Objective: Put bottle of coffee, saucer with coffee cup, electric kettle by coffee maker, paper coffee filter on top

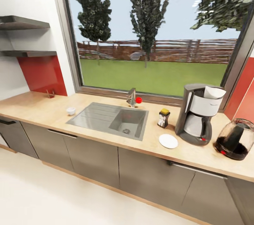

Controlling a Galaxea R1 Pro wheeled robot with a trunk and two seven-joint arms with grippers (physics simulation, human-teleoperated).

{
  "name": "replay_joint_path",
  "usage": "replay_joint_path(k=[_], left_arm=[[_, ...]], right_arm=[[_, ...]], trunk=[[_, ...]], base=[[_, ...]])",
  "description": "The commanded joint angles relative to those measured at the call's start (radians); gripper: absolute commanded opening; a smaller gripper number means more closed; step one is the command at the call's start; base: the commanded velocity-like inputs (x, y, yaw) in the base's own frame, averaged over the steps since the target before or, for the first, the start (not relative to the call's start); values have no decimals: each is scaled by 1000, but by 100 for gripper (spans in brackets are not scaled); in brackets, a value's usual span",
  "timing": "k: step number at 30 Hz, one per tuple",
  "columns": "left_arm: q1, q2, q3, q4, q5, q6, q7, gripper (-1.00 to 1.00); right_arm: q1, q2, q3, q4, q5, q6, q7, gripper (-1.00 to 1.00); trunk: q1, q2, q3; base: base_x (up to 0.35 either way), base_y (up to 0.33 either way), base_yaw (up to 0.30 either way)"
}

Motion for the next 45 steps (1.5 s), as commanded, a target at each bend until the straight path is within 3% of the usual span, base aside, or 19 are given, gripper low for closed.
replay_joint_path(k=[1, 17, 45], left_arm=[[0, 0, 2, -1, 1, -2, 1, 100], [0, 0, 3, -2, 2, -2, 1, 100], [-7, 3, 4, -3, 3, -2, 1, 100]], right_arm=[[-1, 0, -8, 1, 10, -3, 4, 100], [-1, 0, -9, 1, 10, -3, 4, 100], [-1, 0, -9, 1, 10, -3, 4, 100]], trunk=[[1, -2, -1], [1, -2, 12], [1, -2, 39]], base=[[51, 65, 237], [76, 32, 253], [257, 238, 210]])
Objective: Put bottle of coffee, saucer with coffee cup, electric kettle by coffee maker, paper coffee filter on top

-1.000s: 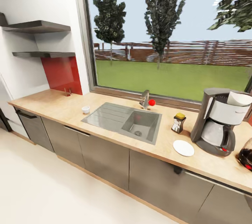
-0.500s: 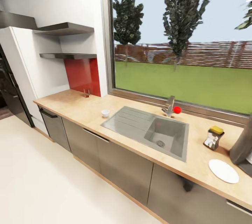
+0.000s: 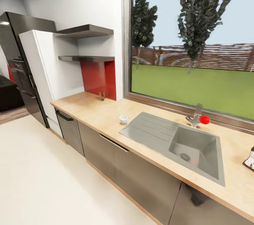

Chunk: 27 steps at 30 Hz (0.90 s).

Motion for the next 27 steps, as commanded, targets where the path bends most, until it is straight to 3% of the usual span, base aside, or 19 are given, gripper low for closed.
replay_joint_path(k=[1, 27], left_arm=[[1, 0, 1, -1, 1, -2, 1, 100], [-1, -2, 1, -1, 2, -2, 1, 100]], right_arm=[[0, 0, -9, 1, 10, -3, 3, 100], [0, 6, -6, -7, 13, -3, 7, 100]], trunk=[[1, 0, 2], [1, 0, 7]], base=[[249, 249, 19], [246, 256, 2]])
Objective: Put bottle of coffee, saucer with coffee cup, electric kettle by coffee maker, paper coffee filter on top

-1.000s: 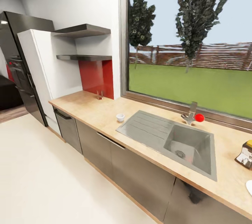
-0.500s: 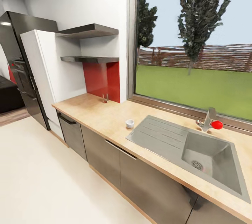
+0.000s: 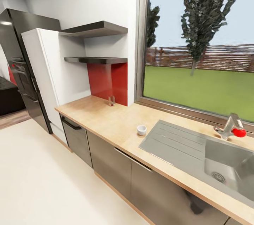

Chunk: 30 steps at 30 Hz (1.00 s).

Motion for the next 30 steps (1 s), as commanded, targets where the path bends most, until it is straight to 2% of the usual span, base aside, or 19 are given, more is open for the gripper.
replay_joint_path(k=[1, 9, 30], left_arm=[[1, -1, 1, -1, 1, -2, 1, 100], [1, 0, 1, -1, 0, -3, 1, 100], [-16, 2, 3, -1, 1, -1, 1, 100]], right_arm=[[0, 0, -9, 1, 10, -3, 4, 100], [0, 0, -9, 0, 9, -3, 5, 100], [0, 1, -14, -1, 7, -1, 1, 100]], trunk=[[1, 0, 0], [1, 0, 1], [1, 0, 5]], base=[[215, 281, -4], [185, 293, -139], [121, 306, -267]])
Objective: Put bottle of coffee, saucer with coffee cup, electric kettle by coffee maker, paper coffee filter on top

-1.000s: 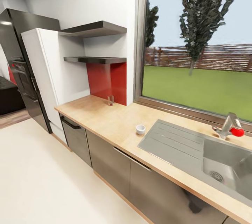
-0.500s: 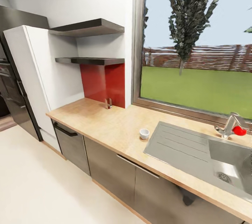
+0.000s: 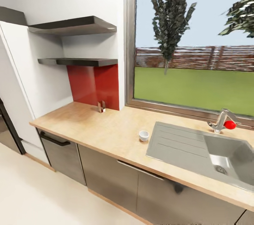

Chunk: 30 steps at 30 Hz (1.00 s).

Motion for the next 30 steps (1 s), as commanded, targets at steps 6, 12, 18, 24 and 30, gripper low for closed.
replay_joint_path(k=[6, 12, 18, 24, 30], left_arm=[[-1, 1, 2, -1, 2, -2, 1, 100], [-1, 2, 3, -1, 3, -2, 2, 100], [-1, 4, 5, 0, 5, -2, 2, 100], [-1, 3, 5, 1, 5, -2, 2, 100], [-1, 3, 6, 1, 5, -2, 1, 100]], right_arm=[[0, 0, -9, 1, 8, -1, 8, 100], [0, 0, -9, 1, 7, 0, 10, 100], [0, 0, -9, 1, 7, 1, 12, 100], [0, -1, -10, 1, 7, 1, 12, 100], [0, -1, -11, 1, 7, 1, 12, 100]], trunk=[[0, 0, 0], [0, 0, 0], [0, 0, 0], [0, 0, 0], [0, 0, 0]], base=[[9, 311, -299], [1, 260, -300], [0, 112, -300], [0, 12, -300], [0, 54, -300]])
